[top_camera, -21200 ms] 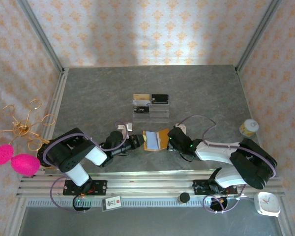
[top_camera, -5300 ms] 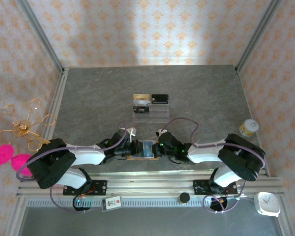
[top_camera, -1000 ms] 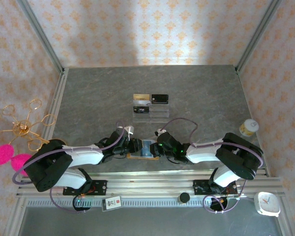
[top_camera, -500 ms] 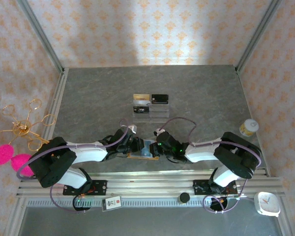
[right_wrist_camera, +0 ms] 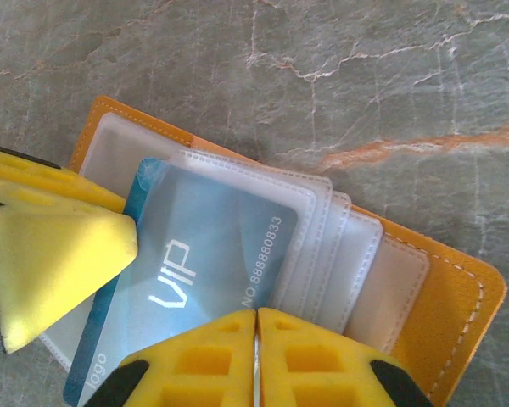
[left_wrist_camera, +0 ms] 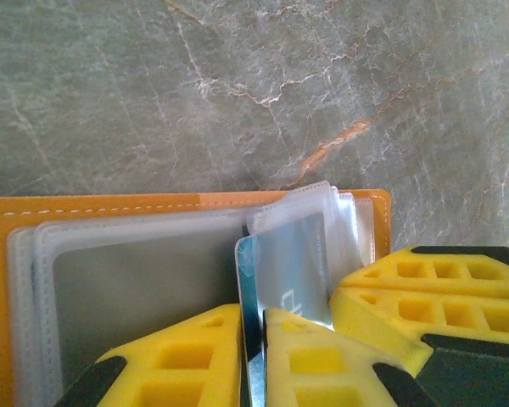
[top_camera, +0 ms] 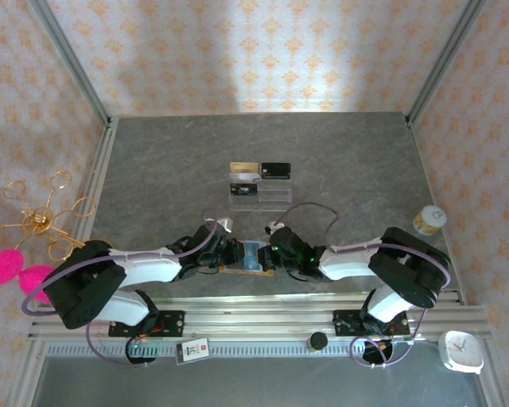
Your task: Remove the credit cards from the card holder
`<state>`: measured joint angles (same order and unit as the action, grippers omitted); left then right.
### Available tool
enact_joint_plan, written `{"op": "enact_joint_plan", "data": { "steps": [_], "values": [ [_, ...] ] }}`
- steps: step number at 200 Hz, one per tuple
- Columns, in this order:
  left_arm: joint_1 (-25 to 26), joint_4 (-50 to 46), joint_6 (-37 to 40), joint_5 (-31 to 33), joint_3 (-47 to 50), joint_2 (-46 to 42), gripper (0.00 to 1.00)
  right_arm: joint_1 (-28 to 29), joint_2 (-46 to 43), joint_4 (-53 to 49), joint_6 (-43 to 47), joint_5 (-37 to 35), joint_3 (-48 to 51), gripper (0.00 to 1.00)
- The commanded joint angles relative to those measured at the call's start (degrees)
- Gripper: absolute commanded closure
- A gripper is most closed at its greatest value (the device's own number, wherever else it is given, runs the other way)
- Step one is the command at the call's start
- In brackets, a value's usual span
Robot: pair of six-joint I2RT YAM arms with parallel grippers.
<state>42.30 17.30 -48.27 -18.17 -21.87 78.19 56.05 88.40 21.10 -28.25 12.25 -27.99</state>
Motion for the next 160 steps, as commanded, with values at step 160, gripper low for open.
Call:
{"op": "enact_joint_plan", "data": {
  "steps": [160],
  "values": [
    [-2.9, 2.4, 1.7, -4.9, 5.1, -6.0, 1.00, 0.2, 3.5, -11.3, -2.2, -4.0, 0.4, 0.85]
  ]
}}
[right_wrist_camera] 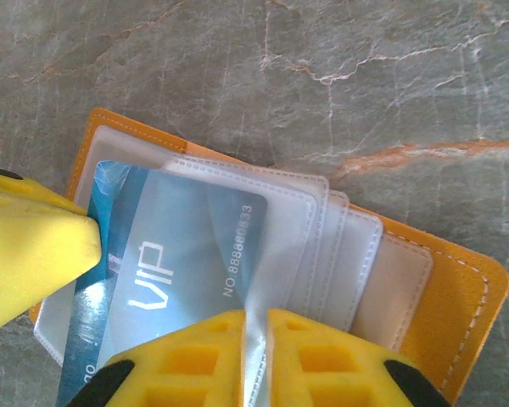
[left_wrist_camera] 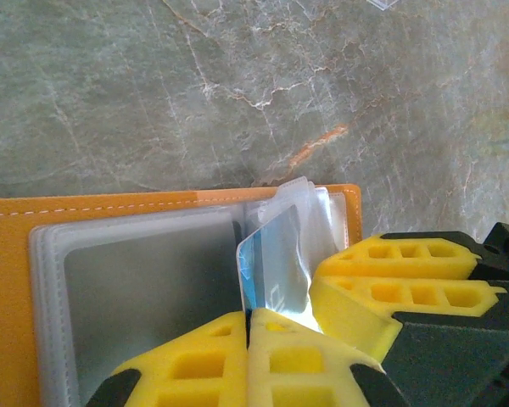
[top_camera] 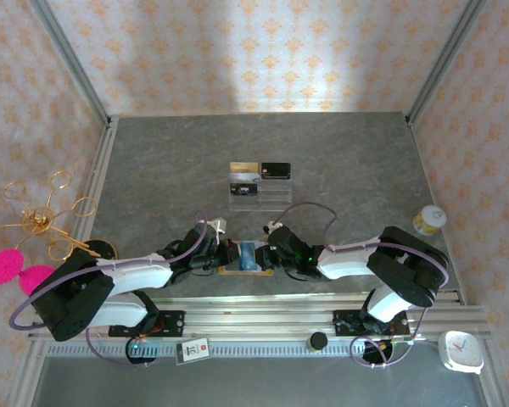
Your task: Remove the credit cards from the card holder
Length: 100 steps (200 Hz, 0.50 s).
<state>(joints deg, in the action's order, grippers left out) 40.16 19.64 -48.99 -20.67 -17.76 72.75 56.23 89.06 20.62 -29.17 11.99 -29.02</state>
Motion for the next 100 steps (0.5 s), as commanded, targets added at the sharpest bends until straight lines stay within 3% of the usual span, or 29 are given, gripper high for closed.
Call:
{"op": "enact_joint_plan", "data": {
  "steps": [1, 62, 100],
  "values": [
    [-0.8, 0.1, 2.4, -2.5, 1.0, -0.6, 1.00, 0.1, 2.9, -10.9, -1.4, -3.7, 1.5, 0.85],
    [-2.1, -1.8, 6.1, -3.4, 0.9, -4.3, 1.00, -0.1, -1.8, -13.2, -2.9, -8.2, 2.5, 0.66],
    [-2.3, -0.5, 6.8, -4.5, 1.7, -5.3, 1.00, -0.1, -3.3, -13.6, -1.9, -9.4, 1.4, 0.60]
  ]
}}
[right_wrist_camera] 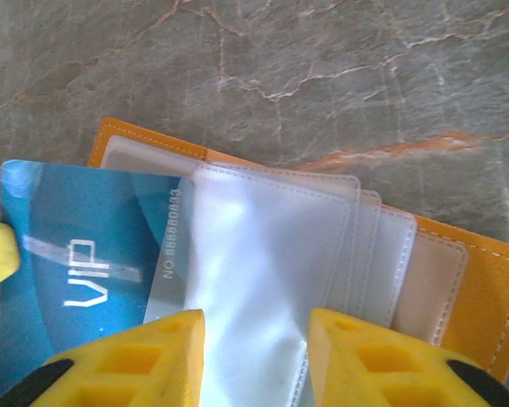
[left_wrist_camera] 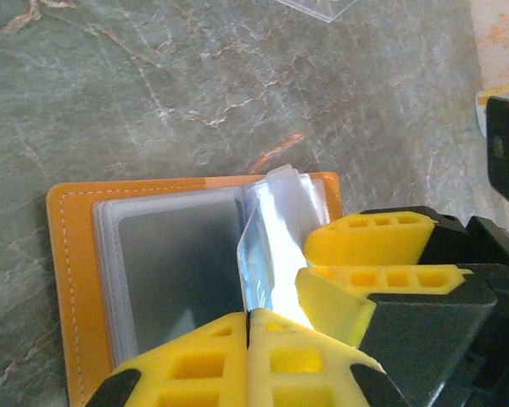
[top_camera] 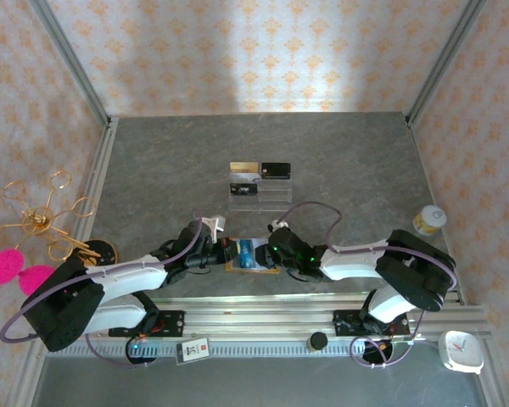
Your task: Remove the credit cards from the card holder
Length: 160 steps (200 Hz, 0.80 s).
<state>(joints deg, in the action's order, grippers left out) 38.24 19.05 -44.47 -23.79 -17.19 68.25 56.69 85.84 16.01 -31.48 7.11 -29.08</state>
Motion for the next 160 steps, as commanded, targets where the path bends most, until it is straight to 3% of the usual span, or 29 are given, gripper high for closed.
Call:
{"op": "enact_joint_plan", "data": {
  "steps": [1, 57, 113, 140, 160],
  "values": [
    [-0.4, 0.1, 2.3, -1.4, 1.2, -0.9, 1.00, -0.5, -0.2, -8.9, 0.5, -4.5, 1.5, 0.59],
    [-0.7, 3.7, 1.9, -3.0, 3.0, -1.3, 1.00, -0.6, -6.9, -6.5, 4.0, -4.1, 2.3, 0.43],
    [-0.7, 10.0, -0.9, -4.0, 3.8, 2.6, 1.00, -0.6, -3.8, -5.2, 3.3, -2.1, 1.6, 0.44],
    [-0.7, 10.7, -0.9, -4.8, 3.9, 2.5, 1.00, -0.6, -2.2, -2.7, 5.2, 1.1, 1.5, 0.52],
    [-0.6, 13.1, -2.0, -5.3, 4.8, 2.6, 1.00, -0.5, 1.5, -2.8, 6.0, 2.8, -0.3, 0.69]
  ]
}}
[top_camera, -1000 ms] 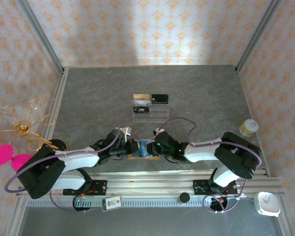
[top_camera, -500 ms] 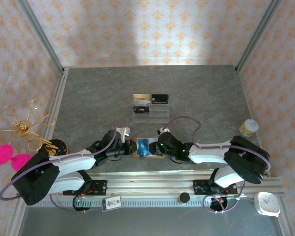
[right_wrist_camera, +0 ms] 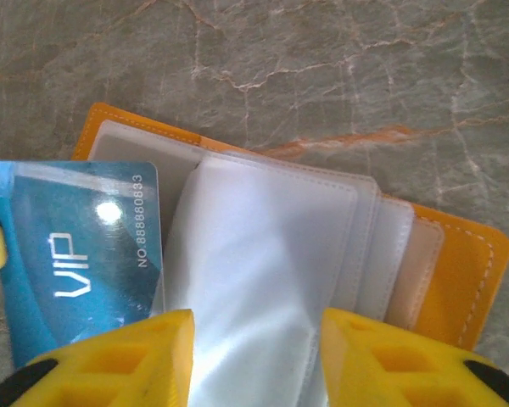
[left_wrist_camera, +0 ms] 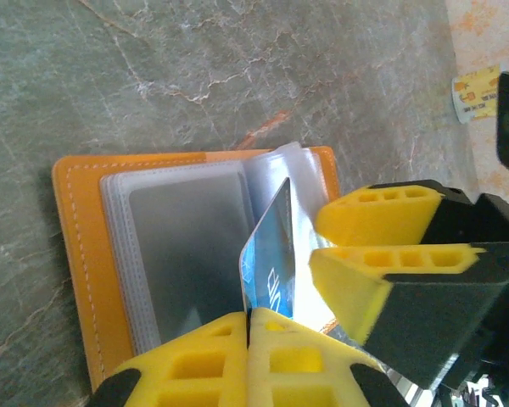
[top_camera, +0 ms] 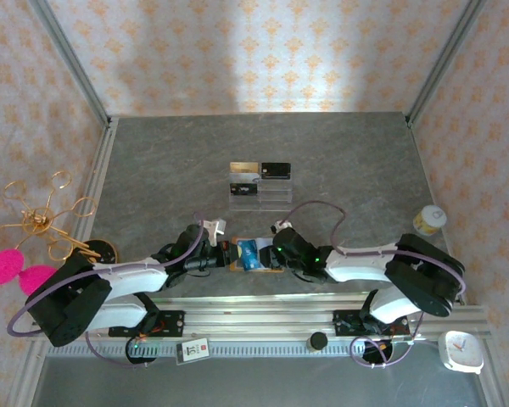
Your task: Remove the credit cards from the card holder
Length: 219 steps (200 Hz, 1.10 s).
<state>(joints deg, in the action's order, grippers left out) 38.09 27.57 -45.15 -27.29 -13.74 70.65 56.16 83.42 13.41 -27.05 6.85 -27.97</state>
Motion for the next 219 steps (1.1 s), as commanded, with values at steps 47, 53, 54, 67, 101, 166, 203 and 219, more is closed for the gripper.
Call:
{"op": "enact_joint_plan", "data": {
  "steps": [47, 53, 54, 67, 101, 166, 203, 219],
  "values": [
    [0.0, 9.8, -3.6, -3.0, 2.2, 4.0, 0.91, 0.1, 7.7, 2.1, 0.9, 6.2, -1.9, 0.81],
    [0.0, 10.1, -3.6, -3.1, 2.2, 4.6, 0.88, 0.1, 7.9, 2.3, 0.7, 6.5, -1.8, 0.81],
    [0.1, 10.1, -3.6, -3.2, 2.1, 4.6, 0.88, 0.1, 7.9, 2.3, 0.7, 6.5, -1.9, 0.81],
    [0.1, 10.6, -3.7, -3.3, 2.0, 5.4, 0.84, 0.1, 8.3, 2.7, 0.4, 7.2, -1.8, 0.82],
    [0.2, 10.7, -3.6, -3.4, 1.2, 6.7, 0.80, 0.2, 8.5, 3.1, 0.2, 7.4, -1.4, 0.83],
    [-0.2, 0.2, 0.4, -0.7, 0.4, -1.2, 1.00, -0.4, 4.6, 2.1, 0.4, 4.8, -0.4, 0.71],
    [-0.8, -12.9, 5.0, 3.8, -2.7, -10.9, 1.00, -1.2, 3.9, 2.8, 1.4, 4.9, -0.3, 0.63],
    [-0.8, -16.6, 6.8, 5.5, -4.0, -15.0, 1.00, -1.5, 1.9, 4.0, 2.8, 5.0, 0.0, 0.56]
  ]
}}
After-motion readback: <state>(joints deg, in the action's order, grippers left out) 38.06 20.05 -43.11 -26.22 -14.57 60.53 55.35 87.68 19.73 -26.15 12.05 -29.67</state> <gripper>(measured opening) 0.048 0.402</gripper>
